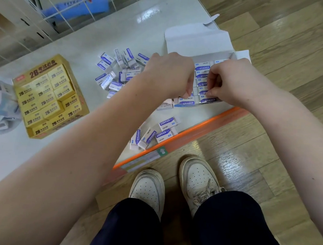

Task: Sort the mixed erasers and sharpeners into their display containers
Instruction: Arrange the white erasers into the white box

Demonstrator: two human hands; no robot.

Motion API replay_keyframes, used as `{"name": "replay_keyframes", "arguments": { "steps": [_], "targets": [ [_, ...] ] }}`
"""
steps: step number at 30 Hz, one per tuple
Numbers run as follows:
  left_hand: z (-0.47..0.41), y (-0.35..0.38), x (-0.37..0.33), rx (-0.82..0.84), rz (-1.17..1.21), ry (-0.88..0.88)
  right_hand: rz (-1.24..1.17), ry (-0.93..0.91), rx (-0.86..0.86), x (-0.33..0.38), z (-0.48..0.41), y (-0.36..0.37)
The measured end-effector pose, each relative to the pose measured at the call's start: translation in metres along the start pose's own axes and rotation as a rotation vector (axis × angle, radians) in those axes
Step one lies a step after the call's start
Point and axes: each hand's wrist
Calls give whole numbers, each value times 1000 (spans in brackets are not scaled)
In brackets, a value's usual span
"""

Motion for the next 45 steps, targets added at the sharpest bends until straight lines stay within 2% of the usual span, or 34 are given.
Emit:
{"name": "replay_keyframes", "arguments": {
  "steps": [9,14,20,24,27,31,33,36,41,45],
  "targets": [
    [5,6,2,-83,10,-3,-20,-10,-7,-2,0,2],
    [11,13,6,-101,69,-14,-143,-3,14,-7,2,1],
    [10,15,2,-104,76,-38,-209,33,-38,-8,7,-2],
    [8,14,1,-115,97,-36,-236,-46,-41,2,15,5],
    [11,13,6,-161,138,-6,-204,-112,-92,8,20,11],
    [37,6,33,-304,305,-22,-307,-69,-180,6,23,4],
    [60,3,50,-318,334,-72,-350,-102,-168,11,27,1],
    [94,2,68,-241,388,-158,-413,-207,-101,31,33,2],
    [114,15,80,-177,307,-191,-399,-412,40,60,42,22],
    [110,14,96,-253,234,-139,-401,-456,-32,71,42,38]
  ]
}}
Point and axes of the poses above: each hand's wrist, its own z-axis away from the middle knuckle, its own y-axis out of the palm, x = y × z, and after that the axes turned 7 degrees about -x, right-handed
